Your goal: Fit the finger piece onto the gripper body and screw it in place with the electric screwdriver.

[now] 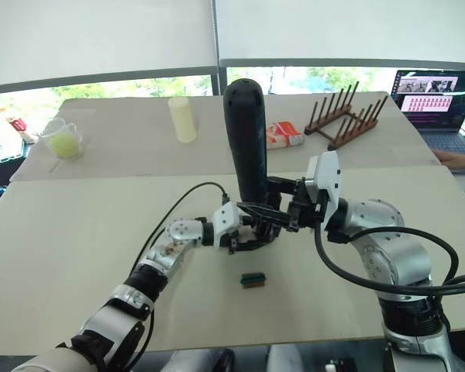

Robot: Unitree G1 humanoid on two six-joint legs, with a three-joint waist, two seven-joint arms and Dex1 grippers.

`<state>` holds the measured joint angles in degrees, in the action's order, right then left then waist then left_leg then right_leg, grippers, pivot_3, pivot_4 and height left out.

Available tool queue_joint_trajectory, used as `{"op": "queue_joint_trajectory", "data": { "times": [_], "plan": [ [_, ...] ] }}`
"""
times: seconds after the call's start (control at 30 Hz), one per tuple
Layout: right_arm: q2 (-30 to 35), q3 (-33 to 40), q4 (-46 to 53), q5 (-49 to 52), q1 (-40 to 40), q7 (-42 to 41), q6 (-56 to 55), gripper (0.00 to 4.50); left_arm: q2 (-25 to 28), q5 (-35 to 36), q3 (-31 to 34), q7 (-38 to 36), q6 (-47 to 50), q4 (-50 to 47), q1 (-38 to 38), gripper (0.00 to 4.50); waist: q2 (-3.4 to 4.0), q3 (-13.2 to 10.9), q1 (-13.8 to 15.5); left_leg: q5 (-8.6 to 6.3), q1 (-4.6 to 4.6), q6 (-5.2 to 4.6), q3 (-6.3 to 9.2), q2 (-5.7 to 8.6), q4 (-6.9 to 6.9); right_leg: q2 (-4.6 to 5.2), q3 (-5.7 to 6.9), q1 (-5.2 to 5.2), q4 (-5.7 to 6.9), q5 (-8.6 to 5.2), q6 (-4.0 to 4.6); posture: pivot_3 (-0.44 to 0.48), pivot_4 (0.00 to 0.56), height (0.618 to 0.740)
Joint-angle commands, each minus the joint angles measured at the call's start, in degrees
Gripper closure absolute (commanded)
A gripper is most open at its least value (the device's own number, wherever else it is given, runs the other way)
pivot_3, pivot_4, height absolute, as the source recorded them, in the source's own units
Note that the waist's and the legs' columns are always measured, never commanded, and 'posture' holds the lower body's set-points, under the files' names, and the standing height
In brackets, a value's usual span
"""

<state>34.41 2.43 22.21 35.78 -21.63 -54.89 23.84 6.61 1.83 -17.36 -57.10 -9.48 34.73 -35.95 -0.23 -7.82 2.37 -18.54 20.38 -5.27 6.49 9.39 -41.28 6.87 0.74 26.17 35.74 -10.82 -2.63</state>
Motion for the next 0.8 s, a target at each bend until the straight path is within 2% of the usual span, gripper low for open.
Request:
{"op": "queue_joint_trajectory", "data": {
  "times": [0.03,0.37,0.7,0.8],
  "plan": [
    [1.8,-1.8,-2.3,-2.3,1.3,-0.4,1.5,2.60,-0.6,0.5,0.2,-0.3,-0.5,-0.6,-0.6,2.18,0.00,0.0,0.0,0.00,-0.01,0.00,0.00,0.00,0.00,0.00,0.01,-0.01,0.00,0.00,0.00,0.000,0.150,0.740],
    [1.6,-2.7,-3.7,-0.5,-1.7,2.4,5.6,2.60,-0.6,0.4,0.2,-0.3,-0.5,-0.5,-0.6,2.18,0.00,0.0,0.1,0.00,-0.05,0.00,0.01,0.00,0.00,0.01,-0.01,-0.04,0.00,0.00,0.00,0.000,0.150,0.740],
    [2.1,-4.6,-4.4,-3.9,-0.8,1.4,1.5,2.60,-0.4,0.5,0.3,-0.3,-0.2,-0.7,-0.6,2.18,0.00,0.0,0.0,0.00,-0.05,0.00,0.00,0.00,0.00,0.01,-0.01,-0.04,0.00,0.00,0.00,0.000,0.150,0.740],
    [2.3,-5.0,-4.9,-6.2,-0.1,0.5,-2.7,2.60,-0.4,0.4,0.4,-0.3,-0.2,-0.7,-0.7,2.18,-0.01,0.0,0.1,0.00,-0.06,0.00,0.00,0.00,0.00,0.00,0.00,-0.04,0.00,0.00,0.00,0.000,0.150,0.740]
  ]
}}
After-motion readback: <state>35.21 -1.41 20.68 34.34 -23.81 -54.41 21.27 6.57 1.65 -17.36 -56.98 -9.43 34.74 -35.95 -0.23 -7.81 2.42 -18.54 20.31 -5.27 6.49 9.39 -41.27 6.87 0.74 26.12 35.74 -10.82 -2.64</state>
